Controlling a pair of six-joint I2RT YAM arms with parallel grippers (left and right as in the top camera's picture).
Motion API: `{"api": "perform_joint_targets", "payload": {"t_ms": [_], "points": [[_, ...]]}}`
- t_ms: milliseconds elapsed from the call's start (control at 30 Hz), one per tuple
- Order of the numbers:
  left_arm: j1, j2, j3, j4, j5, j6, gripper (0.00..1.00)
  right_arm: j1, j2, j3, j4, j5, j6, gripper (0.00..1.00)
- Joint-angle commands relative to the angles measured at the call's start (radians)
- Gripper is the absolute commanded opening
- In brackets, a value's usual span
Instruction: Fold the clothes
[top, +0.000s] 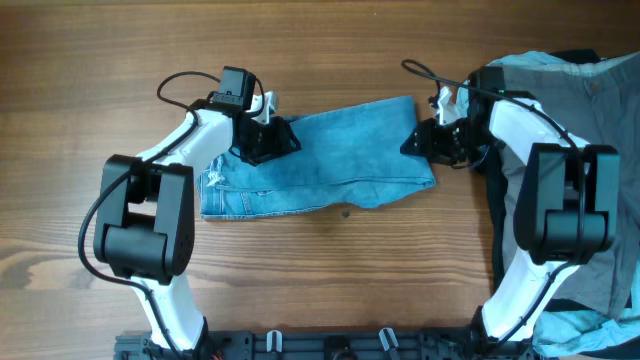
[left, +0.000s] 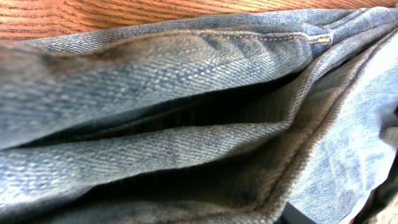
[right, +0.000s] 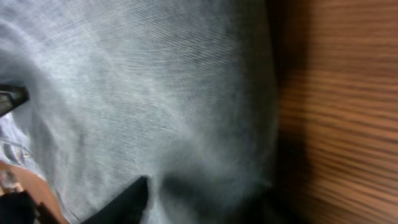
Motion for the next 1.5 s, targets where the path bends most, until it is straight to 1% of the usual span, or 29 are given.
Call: {"api": "perform_joint_targets", "payload": {"t_ms": [0, 33, 133, 233, 333, 433, 533, 600, 700, 800, 900, 1000, 1100, 1133, 1167, 1200, 1233, 1267, 1300, 1333, 1400, 1467], "points": [[0.004, 0.025, -0.013, -0.006, -0.085, 0.003, 0.5, 0.04, 0.032, -0.026, 0.019, -0.143, -0.017, 0.04], [0.004, 0.013, -0.013, -0.014, -0.085, 0.003, 0.5, 0.034, 0.028, -0.006, 0.002, -0.107, 0.045, 0.05], [0.016, -0.05, -0.013, -0.062, -0.085, 0.018, 0.53, -0.003, -0.009, 0.073, -0.068, 0.019, 0.115, 0.04], [0.087, -0.194, -0.013, -0.136, -0.085, 0.025, 0.56, -0.062, -0.126, 0.19, -0.152, 0.182, 0.116, 0.04], [0.144, -0.299, -0.013, -0.165, -0.085, 0.026, 0.57, -0.075, -0.209, 0.277, -0.179, 0.24, 0.104, 0.04], [0.193, -0.396, -0.013, -0.171, -0.085, 0.025, 0.58, -0.052, -0.263, 0.328, -0.18, 0.305, 0.1, 0.04], [0.225, -0.472, -0.013, -0.171, -0.085, 0.025, 0.59, 0.018, -0.272, 0.352, -0.209, 0.298, 0.076, 0.04], [0.228, -0.501, -0.013, -0.171, -0.085, 0.025, 0.59, 0.1, -0.26, 0.35, -0.217, 0.298, 0.076, 0.04], [0.228, -0.504, -0.013, -0.179, -0.085, 0.025, 0.59, 0.23, -0.224, 0.344, -0.153, 0.303, 0.076, 0.04], [0.228, -0.504, -0.013, -0.187, -0.085, 0.025, 0.59, 0.357, -0.137, 0.344, -0.066, 0.306, 0.081, 0.04], [0.228, -0.504, -0.013, -0.21, -0.085, 0.026, 0.6, 0.462, -0.033, 0.344, -0.021, 0.298, 0.071, 0.04], [0.228, -0.503, -0.013, -0.219, -0.09, 0.033, 0.61, 0.527, 0.01, 0.344, 0.005, 0.295, 0.024, 0.06], [0.228, -0.503, -0.013, -0.22, -0.108, 0.033, 0.63, 0.556, 0.01, 0.345, 0.039, 0.295, 0.02, 0.09], [0.228, -0.503, -0.013, -0.219, -0.108, 0.033, 0.63, 0.556, 0.01, 0.345, 0.042, 0.295, 0.02, 0.09], [0.228, -0.503, -0.013, -0.219, -0.113, 0.033, 0.64, 0.556, 0.008, 0.345, 0.034, 0.295, 0.024, 0.04], [0.227, -0.5, -0.013, -0.22, -0.124, 0.033, 0.64, 0.555, 0.002, 0.345, 0.025, 0.295, 0.023, 0.04], [0.227, -0.493, -0.013, -0.232, -0.15, 0.036, 0.6, 0.549, -0.019, 0.347, 0.01, 0.299, 0.023, 0.05], [0.227, -0.484, -0.013, -0.251, -0.176, 0.036, 0.49, 0.542, -0.036, 0.347, 0.003, 0.303, 0.023, 0.04], [0.227, -0.47, -0.014, -0.275, -0.201, 0.036, 0.32, 0.534, -0.061, 0.347, -0.004, 0.318, 0.024, 0.04], [0.227, -0.448, -0.021, -0.294, -0.211, 0.036, 0.23, 0.521, -0.094, 0.347, -0.016, 0.351, 0.024, 0.04], [0.226, -0.402, -0.057, -0.283, -0.208, 0.031, 0.09, 0.502, -0.14, 0.347, -0.027, 0.354, 0.023, 0.04], [0.217, -0.324, -0.097, -0.232, -0.145, 0.032, 0.06, 0.502, -0.168, 0.347, -0.027, 0.349, 0.024, 0.04]]}}
